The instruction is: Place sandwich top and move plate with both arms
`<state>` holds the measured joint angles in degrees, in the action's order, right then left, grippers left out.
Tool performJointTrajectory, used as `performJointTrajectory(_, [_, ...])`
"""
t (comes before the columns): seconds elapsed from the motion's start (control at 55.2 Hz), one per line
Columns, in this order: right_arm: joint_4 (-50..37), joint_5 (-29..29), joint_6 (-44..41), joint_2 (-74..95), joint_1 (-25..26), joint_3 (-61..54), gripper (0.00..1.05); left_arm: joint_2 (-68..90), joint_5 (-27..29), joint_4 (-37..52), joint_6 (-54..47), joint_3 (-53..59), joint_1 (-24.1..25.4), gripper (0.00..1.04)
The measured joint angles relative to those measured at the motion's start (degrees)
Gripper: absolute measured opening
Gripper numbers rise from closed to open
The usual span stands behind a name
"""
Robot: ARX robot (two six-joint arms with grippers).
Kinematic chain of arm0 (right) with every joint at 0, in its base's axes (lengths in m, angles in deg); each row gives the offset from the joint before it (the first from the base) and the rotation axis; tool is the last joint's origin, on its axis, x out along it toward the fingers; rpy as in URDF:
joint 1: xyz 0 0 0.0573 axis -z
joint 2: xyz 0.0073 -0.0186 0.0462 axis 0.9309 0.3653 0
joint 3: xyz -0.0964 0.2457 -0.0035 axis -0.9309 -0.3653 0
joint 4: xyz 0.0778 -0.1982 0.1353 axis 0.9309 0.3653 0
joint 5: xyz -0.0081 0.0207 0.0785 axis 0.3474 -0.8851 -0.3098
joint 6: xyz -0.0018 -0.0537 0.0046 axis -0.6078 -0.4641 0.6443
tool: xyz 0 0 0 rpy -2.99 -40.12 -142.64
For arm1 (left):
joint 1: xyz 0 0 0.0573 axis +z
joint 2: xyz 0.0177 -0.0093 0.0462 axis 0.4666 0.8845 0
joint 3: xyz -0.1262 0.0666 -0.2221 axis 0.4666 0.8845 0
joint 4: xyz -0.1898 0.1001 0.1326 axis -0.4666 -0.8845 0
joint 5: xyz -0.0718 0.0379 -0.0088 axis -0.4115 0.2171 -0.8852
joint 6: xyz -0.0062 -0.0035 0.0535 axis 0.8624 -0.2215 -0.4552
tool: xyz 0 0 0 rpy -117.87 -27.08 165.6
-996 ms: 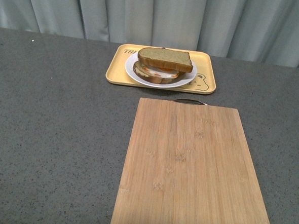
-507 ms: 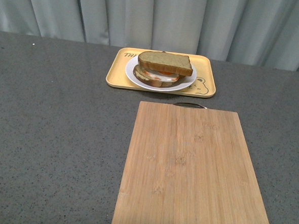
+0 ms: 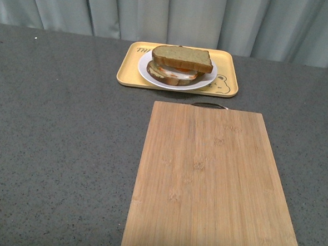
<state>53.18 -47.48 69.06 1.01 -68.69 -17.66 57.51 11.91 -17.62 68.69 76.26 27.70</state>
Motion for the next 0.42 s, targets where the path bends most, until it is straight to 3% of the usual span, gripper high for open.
performJointTrajectory(0.416, [0.0,0.0,0.0,0.0,0.0,0.0,0.95,0.0,0.0,0.0,0.0,0.0,0.0,0.98])
